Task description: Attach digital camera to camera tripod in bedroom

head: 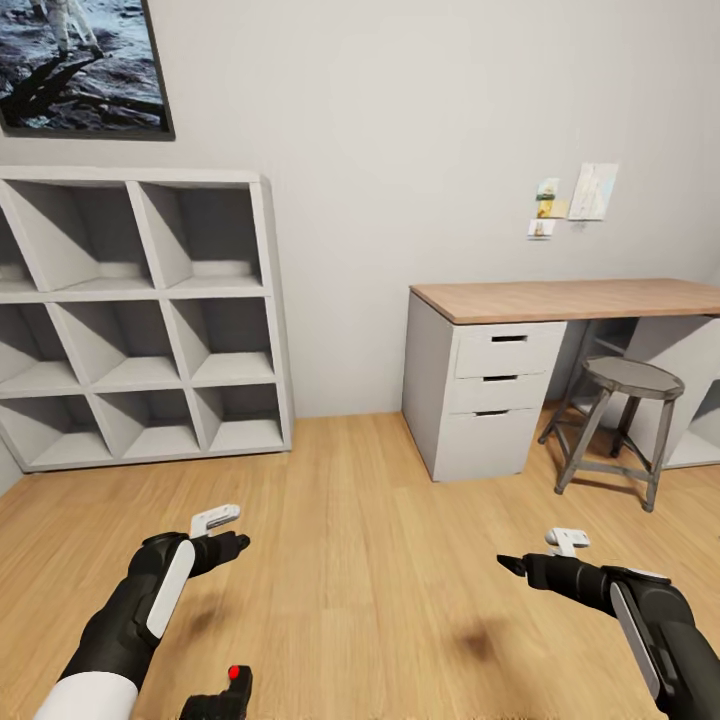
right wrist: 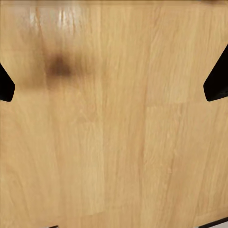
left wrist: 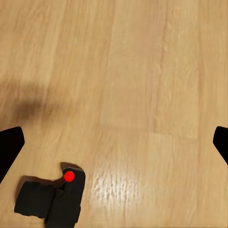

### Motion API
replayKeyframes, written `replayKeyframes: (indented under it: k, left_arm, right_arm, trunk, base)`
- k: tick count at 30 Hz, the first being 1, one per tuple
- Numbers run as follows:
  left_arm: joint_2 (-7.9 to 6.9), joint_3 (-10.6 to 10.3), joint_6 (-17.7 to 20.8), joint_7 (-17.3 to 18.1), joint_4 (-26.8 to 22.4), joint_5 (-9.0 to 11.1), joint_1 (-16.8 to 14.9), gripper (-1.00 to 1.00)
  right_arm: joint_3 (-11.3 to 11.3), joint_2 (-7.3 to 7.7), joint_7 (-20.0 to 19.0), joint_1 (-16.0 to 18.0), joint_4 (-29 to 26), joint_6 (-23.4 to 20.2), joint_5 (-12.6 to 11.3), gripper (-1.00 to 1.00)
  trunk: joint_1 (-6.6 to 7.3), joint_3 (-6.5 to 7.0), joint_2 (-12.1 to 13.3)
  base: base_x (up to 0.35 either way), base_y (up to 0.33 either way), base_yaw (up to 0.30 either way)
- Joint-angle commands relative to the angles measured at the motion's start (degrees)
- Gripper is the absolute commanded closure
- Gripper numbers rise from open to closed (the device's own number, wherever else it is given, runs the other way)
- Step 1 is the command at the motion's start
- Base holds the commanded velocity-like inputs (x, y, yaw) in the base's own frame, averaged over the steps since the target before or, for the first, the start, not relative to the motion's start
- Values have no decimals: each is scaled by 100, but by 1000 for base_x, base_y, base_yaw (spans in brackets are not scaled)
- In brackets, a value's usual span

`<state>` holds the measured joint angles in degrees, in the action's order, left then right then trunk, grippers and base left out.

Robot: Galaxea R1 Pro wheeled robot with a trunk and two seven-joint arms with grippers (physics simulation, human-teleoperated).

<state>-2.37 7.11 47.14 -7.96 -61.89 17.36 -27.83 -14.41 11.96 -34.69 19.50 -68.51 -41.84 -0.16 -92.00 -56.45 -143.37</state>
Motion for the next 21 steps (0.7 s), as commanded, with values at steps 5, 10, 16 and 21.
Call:
replayKeyframes:
  k: [5,10,16,21]
  left_arm:
    - [0,-3,23,-61,-7,67,-3,-100]
    - [0,0,23,-68,-9,70,-3,-100]
    - [0,1,23,-73,-25,64,-3,-100]
    - [0,-1,23,-74,-25,59,-3,-100]
  right_arm:
    - [-9,-1,-13,3,-4,-41,-2,-100]
    - [-9,-1,-12,6,0,-43,-4,-100]
    - [-15,-1,-12,6,4,-44,-12,-100]
    - [-12,-1,-6,4,4,-44,-12,-100]
  trunk:
    - [-11,-117,-10]
    - [-24,-228,-16]
    - [-40,-361,-24]
    - [-53,-472,-31]
  base:
    - [0,0,0]
    - [0,0,0]
    - [0,0,0]
    - [0,0,0]
